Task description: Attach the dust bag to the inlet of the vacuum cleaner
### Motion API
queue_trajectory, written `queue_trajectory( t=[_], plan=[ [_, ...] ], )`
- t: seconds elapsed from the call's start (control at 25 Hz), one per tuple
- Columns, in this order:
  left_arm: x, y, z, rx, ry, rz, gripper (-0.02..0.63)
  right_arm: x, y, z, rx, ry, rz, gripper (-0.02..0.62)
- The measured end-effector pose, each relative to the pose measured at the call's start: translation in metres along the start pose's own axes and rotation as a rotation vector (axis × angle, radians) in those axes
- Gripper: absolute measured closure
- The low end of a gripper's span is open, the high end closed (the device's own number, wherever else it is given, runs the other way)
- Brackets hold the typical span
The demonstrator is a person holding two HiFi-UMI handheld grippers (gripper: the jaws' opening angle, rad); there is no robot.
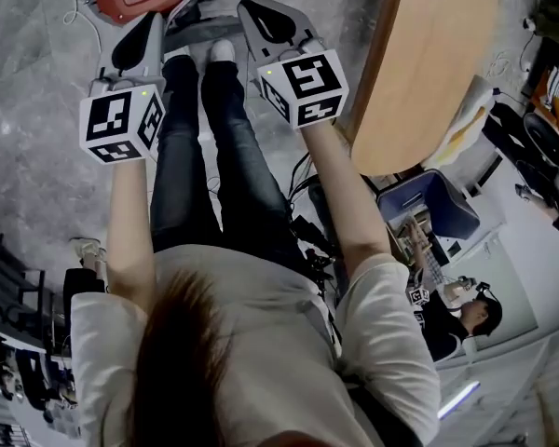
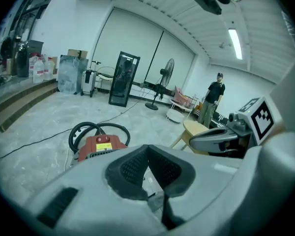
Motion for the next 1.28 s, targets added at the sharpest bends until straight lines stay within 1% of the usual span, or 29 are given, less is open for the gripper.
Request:
queue_trajectory(
  t=[0.16,0.44,0.8,0.92,1.08,1.28],
  plan=[
    [-0.031,-0.012,0.01,0.009,0.024,0.051,0.588,-0.03,-0.022,0.009,0.02,0.02,0.04,0.594],
    [-0.089,-0.041,0.027,0.025,0.065,0.127,0.589,-0.094,-0.061,0.014,0.051,0.054,0.094,0.594],
    [-0.165,-0.083,0.059,0.046,0.157,0.204,0.589,-0.163,-0.126,0.012,0.081,0.087,0.196,0.594],
    [-0.182,-0.097,0.073,0.052,0.174,0.216,0.589,-0.178,-0.149,0.009,0.083,0.096,0.216,0.594],
    [-0.197,-0.106,0.09,0.085,0.192,0.225,0.589,-0.193,-0.173,0.004,0.082,0.101,0.237,0.594],
    [-0.214,-0.124,0.125,0.114,0.234,0.243,0.589,-0.204,-0.211,-0.005,0.078,0.137,0.276,0.594]
  ],
)
Point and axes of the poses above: the fingertips, and each gripper's own axes: y forward along the fingers, z to its right, x out of its underside, the point moved 9 cm from there along -y, backward along the fingers, and after that the axes turned 15 degrees about x, right-handed, at the moved point
